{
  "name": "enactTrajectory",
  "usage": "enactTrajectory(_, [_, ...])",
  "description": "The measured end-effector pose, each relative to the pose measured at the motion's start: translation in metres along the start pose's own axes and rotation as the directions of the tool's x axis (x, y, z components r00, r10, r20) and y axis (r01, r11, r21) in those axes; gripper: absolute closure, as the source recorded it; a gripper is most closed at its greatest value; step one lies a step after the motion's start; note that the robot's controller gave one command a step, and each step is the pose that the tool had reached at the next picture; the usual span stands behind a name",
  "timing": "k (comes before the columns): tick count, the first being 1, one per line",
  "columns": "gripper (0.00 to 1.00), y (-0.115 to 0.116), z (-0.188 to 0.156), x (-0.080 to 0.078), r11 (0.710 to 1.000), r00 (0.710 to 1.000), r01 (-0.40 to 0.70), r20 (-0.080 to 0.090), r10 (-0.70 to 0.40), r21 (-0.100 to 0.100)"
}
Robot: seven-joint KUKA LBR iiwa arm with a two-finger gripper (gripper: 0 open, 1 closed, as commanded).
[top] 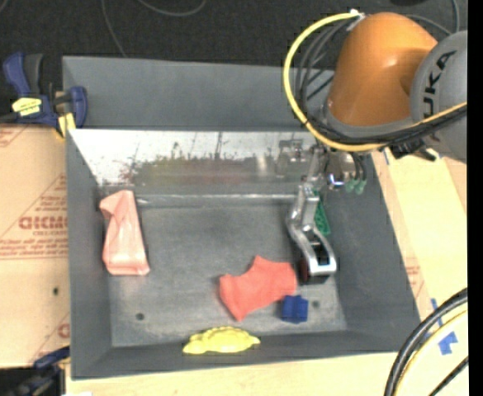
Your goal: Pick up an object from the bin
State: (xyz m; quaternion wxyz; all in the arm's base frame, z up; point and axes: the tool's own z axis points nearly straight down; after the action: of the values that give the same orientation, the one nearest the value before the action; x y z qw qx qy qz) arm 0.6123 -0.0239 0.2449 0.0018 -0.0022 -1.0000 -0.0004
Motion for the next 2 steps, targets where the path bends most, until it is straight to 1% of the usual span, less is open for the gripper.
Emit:
enactTrajectory(1, [0.00,0.000,-0.005,-0.001,1.000,1.000,0.000,0.008,0.000,0.000])
enactTrajectory(2, [0.00,0.010,0.024,0.016,0.995,0.995,0.095,0.014,-0.095,0.004])
